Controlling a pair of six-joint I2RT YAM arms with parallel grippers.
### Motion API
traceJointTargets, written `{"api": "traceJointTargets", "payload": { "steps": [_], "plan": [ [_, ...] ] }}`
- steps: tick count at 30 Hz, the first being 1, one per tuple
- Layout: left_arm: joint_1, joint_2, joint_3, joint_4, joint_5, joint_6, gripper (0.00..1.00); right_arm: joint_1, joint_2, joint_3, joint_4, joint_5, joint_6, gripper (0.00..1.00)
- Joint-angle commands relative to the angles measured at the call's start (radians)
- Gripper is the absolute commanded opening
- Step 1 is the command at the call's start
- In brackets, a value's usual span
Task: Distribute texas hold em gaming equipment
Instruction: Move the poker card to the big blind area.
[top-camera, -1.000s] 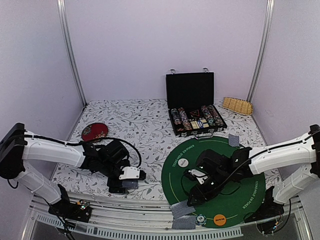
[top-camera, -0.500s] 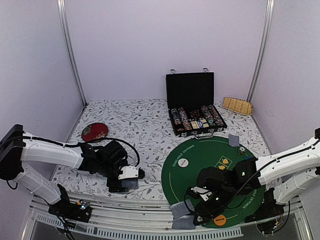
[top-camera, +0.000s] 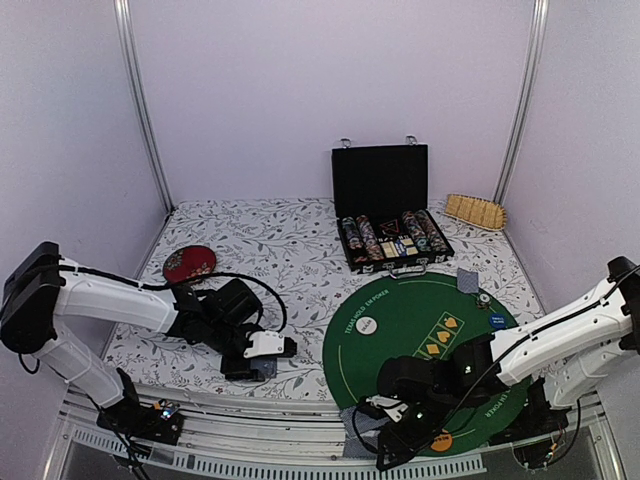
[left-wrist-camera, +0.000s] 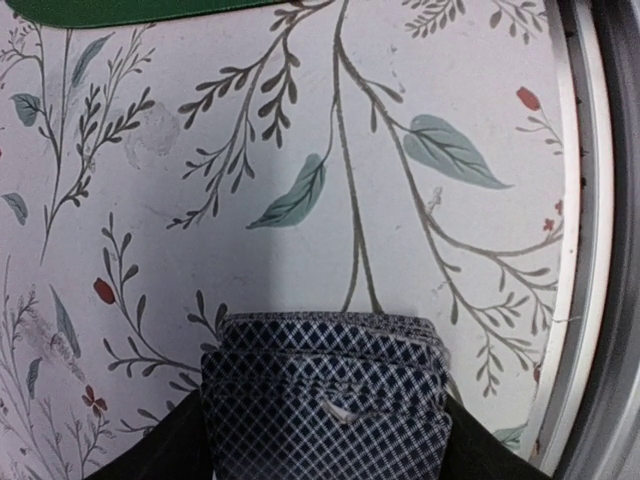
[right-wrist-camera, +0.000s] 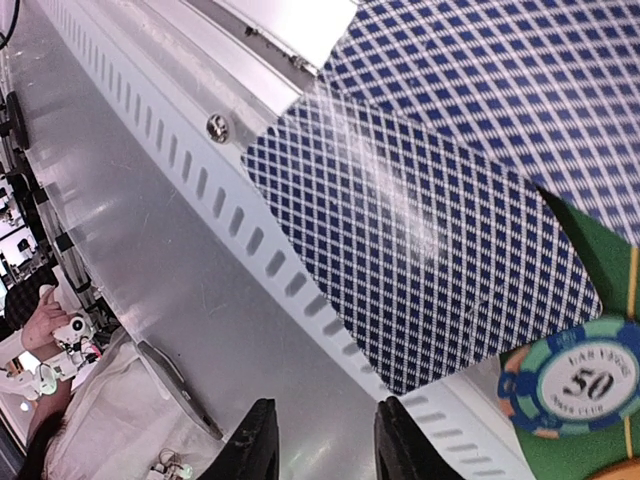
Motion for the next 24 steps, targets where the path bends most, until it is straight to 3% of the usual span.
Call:
{"api": "traceJointTargets", "payload": {
  "steps": [1, 15, 20, 24],
  "plan": [
    [0.005, 0.041, -0.016, -0.034, -0.024, 0.002, 0.71, 0.009, 0.041, -0.005, 0.087, -0.013, 0.013, 0.33],
    [0.005, -0.028, -0.043, -0.018, -0.031, 0.004, 0.73, -0.077, 0.047, 0.091, -0.064, 0.128, -0.093, 0.30],
    [0.005, -0.060, -0.063, -0.019, -0.055, 0.003, 0.86, -0.105, 0.000, 0.157, -0.176, 0.149, -0.165, 0.37],
    [0.020, -0.117, -0.098, -0.012, -0.069, 0.020, 0.88, -0.127, -0.038, 0.213, -0.244, 0.168, -0.236, 0.42]
  ]
}}
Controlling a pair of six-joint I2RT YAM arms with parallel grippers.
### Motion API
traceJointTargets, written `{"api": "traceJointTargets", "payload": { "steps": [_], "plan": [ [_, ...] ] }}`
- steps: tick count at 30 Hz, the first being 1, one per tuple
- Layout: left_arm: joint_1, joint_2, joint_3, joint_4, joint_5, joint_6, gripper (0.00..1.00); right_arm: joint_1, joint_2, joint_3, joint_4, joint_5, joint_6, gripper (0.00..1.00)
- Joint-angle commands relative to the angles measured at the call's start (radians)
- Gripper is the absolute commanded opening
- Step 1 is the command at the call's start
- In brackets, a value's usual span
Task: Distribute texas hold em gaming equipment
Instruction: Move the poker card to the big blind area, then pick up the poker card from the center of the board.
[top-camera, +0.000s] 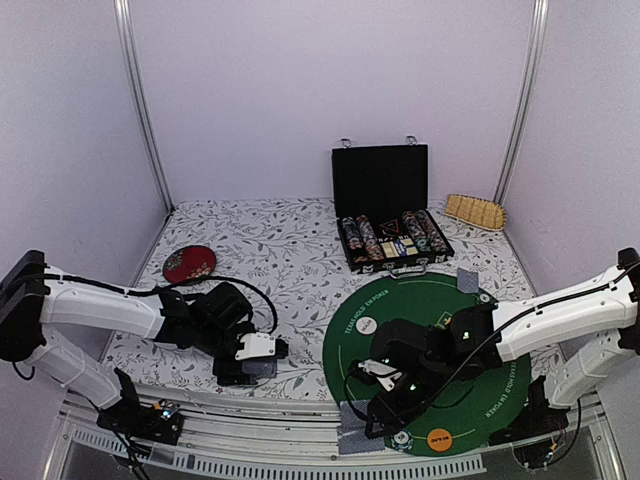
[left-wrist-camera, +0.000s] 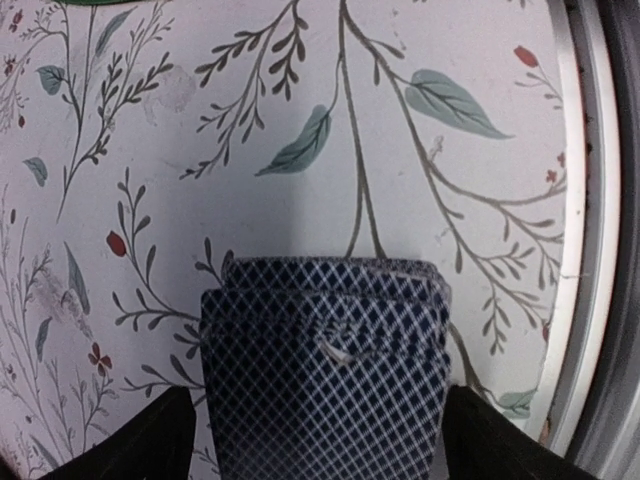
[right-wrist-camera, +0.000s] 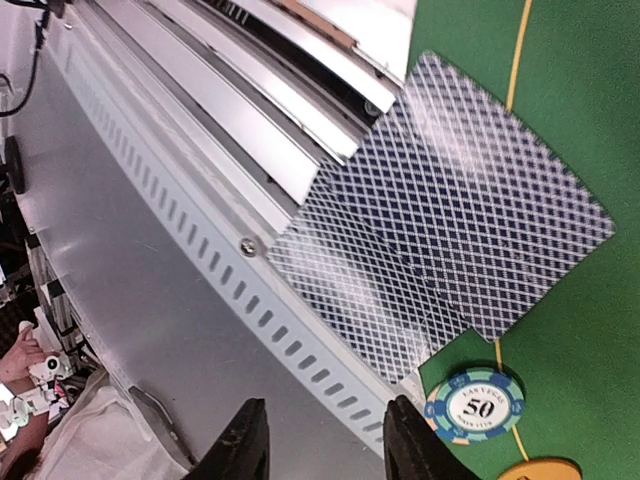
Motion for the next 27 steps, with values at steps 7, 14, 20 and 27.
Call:
{"api": "traceJointTargets", "payload": {
  "steps": [7, 14, 20, 27],
  "plan": [
    [0.057, 0.007, -0.035, -0.007, -0.001, 0.017, 0.81, -0.165, -0.045, 0.140, -0.077, 0.027, -0.256, 0.48],
    [0.083, 0.054, -0.019, -0.032, 0.054, 0.024, 0.65, -0.335, 0.007, 0.173, 0.092, 0.038, -0.357, 0.55],
    [0.074, -0.029, -0.035, 0.036, -0.014, 0.058, 0.57, -0.475, 0.050, 0.171, 0.335, -0.031, -0.340, 0.60],
    [0.046, -0.143, -0.060, 0.114, -0.065, 0.089, 0.56, -0.525, 0.271, 0.310, 0.538, -0.096, -0.271, 0.61]
  ]
}}
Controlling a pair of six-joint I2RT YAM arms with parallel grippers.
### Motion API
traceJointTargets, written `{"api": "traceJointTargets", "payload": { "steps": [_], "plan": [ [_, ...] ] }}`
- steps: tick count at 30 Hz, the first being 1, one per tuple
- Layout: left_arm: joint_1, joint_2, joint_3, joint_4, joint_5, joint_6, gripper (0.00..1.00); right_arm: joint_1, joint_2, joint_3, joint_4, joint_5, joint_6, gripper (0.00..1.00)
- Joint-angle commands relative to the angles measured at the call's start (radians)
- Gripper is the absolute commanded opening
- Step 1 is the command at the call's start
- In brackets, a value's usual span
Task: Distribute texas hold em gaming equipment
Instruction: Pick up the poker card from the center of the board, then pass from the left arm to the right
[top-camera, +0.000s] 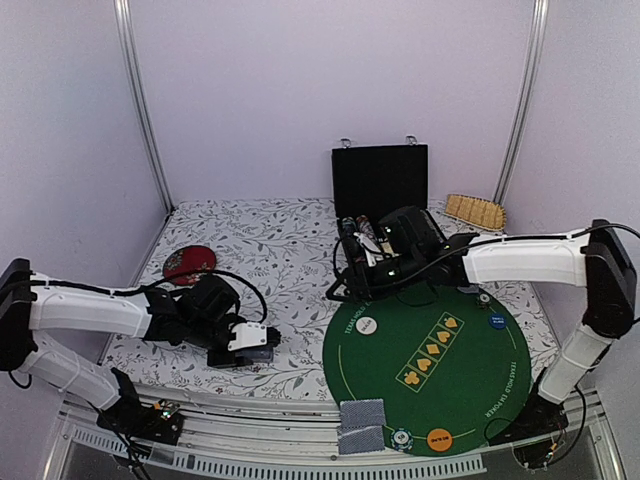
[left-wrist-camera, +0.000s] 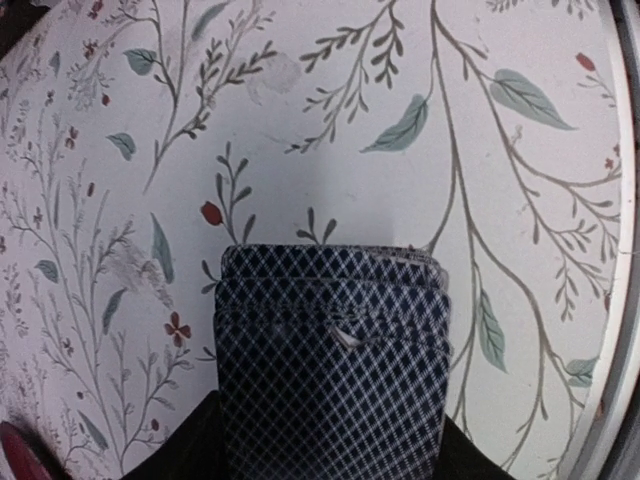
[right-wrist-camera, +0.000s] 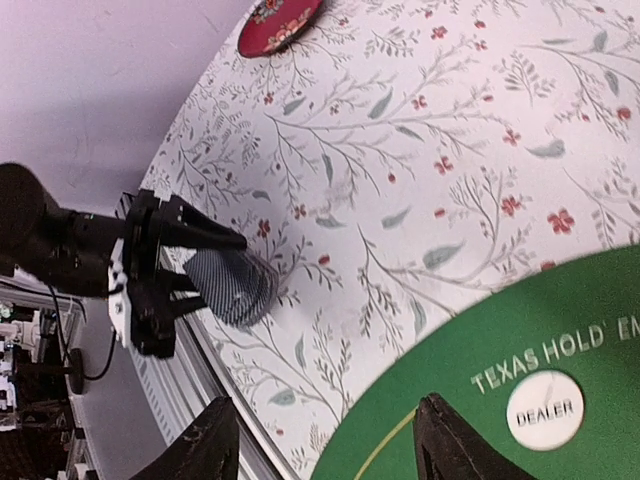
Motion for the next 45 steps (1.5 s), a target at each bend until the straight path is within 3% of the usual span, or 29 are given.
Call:
{"api": "traceJointTargets", "payload": {
  "steps": [1, 9, 18, 26, 31, 35, 41, 43, 45],
  "plan": [
    [-0.023, -0.073, -0.006, 0.066, -0.045, 0.035, 0.56, -0.024, 0.155, 0.107, 0.193, -0.103, 0.044, 0.61],
    [-0.027, -0.105, 0.077, -0.009, -0.142, 0.055, 0.56, -0.028, 0.394, 0.263, 0.359, -0.288, 0.132, 0.64],
    [-0.025, -0.120, 0.106, 0.033, -0.130, 0.044, 0.55, 0.018, 0.551, 0.365, 0.461, -0.366, 0.182, 0.87],
    [-0.010, -0.122, 0.105, 0.073, -0.143, 0.037, 0.55, 0.051, 0.612, 0.406, 0.486, -0.401, 0.196, 0.87],
    [-0.007, -0.115, 0.110, 0.080, -0.146, 0.034, 0.55, 0.066, 0.650, 0.438, 0.497, -0.411, 0.213, 0.83],
    [-0.006, -0.115, 0.109, 0.091, -0.158, 0.034, 0.55, 0.067, 0.696, 0.477, 0.498, -0.432, 0.241, 0.69],
    [-0.002, -0.103, 0.109, 0.106, -0.178, 0.032, 0.55, 0.077, 0.698, 0.489, 0.488, -0.453, 0.241, 0.63],
    [0.001, -0.092, 0.113, 0.113, -0.196, 0.029, 0.54, 0.081, 0.696, 0.488, 0.481, -0.464, 0.237, 0.56],
    [0.002, -0.084, 0.118, 0.112, -0.198, 0.024, 0.53, 0.081, 0.693, 0.488, 0.478, -0.480, 0.234, 0.42]
  ]
}}
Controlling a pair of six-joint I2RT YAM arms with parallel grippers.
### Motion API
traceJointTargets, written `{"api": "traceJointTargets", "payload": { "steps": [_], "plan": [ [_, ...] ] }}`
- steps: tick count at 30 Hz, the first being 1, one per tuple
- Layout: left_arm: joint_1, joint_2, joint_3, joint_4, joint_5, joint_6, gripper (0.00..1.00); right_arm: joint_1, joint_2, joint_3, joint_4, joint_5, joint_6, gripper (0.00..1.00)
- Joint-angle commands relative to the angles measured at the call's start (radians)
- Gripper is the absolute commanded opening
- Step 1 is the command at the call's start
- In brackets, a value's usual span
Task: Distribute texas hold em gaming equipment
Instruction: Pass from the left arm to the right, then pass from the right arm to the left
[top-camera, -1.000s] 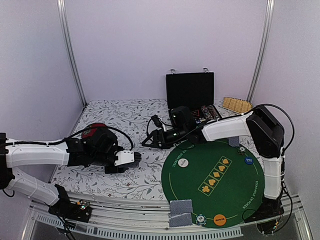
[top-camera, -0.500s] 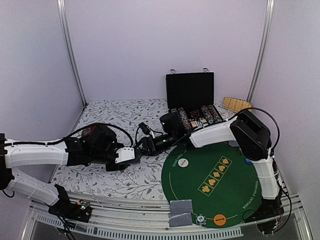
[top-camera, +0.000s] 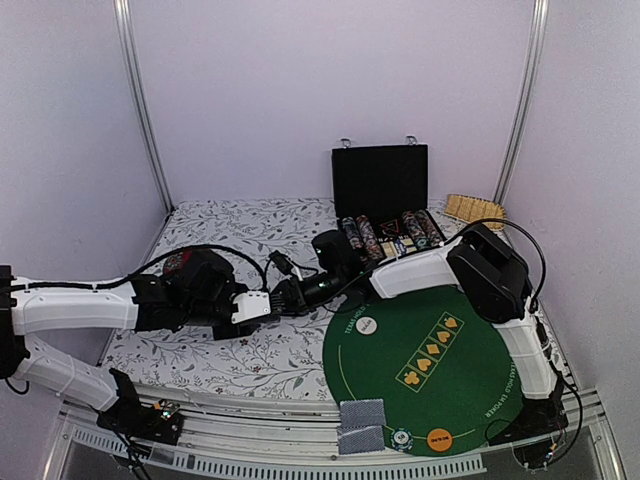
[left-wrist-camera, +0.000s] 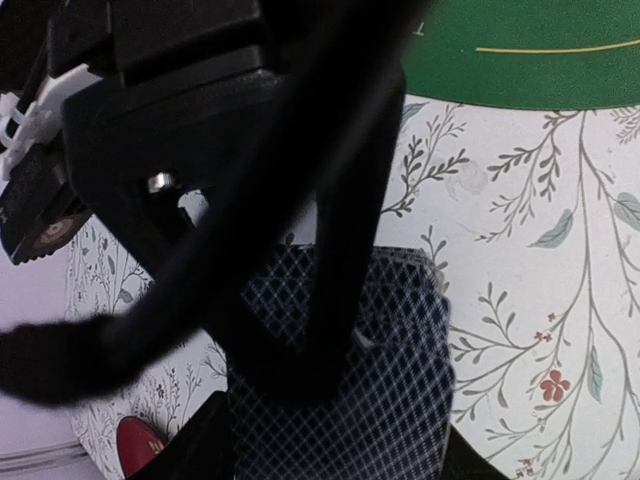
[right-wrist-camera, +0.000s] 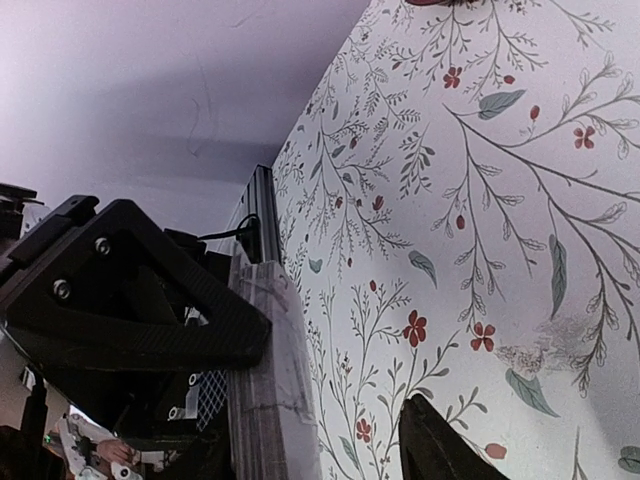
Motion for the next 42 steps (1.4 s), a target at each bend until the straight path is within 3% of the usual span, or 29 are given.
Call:
{"api": "traceJointTargets", "payload": {
  "steps": [1, 6, 8, 10, 13, 21, 23, 26, 31, 37, 42],
  "plan": [
    [0.007, 0.021, 0.027, 0.040, -0.023, -0.014, 0.53, 0.011, 0.010, 0.028, -0.001, -0.053, -0.005, 0.35],
    [0.009, 0.019, 0.024, 0.039, -0.019, -0.018, 0.54, 0.011, -0.023, 0.018, -0.016, -0.094, -0.025, 0.09],
    [0.009, 0.016, 0.025, 0.033, 0.002, -0.030, 0.64, 0.010, -0.044, 0.015, -0.039, -0.096, -0.060, 0.04],
    [0.009, 0.013, 0.027, 0.021, 0.029, -0.044, 0.76, 0.011, -0.067, 0.008, -0.051, -0.110, -0.106, 0.03],
    [0.010, 0.011, 0.026, 0.001, 0.060, -0.055, 0.85, 0.011, -0.092, -0.009, -0.055, -0.150, -0.147, 0.03],
    [0.011, 0.031, 0.035, -0.004, 0.074, -0.061, 0.82, 0.012, -0.116, -0.013, -0.079, -0.161, -0.204, 0.03],
    [0.011, 0.030, 0.042, 0.010, 0.070, -0.066, 0.76, 0.015, -0.114, -0.011, -0.080, -0.152, -0.204, 0.03],
    [0.011, 0.028, 0.045, 0.026, 0.082, -0.068, 0.63, 0.015, -0.106, -0.008, -0.081, -0.147, -0.203, 0.07],
    [0.011, 0.026, 0.048, 0.030, 0.090, -0.070, 0.52, 0.015, -0.112, -0.005, -0.104, -0.076, -0.205, 0.33],
    [0.010, 0.022, 0.046, 0.042, 0.074, -0.073, 0.51, 0.016, -0.091, 0.010, -0.131, -0.040, -0.191, 0.46],
    [0.011, 0.018, 0.042, 0.042, 0.069, -0.070, 0.49, 0.013, -0.111, 0.008, -0.196, 0.010, -0.218, 0.47]
  ]
}}
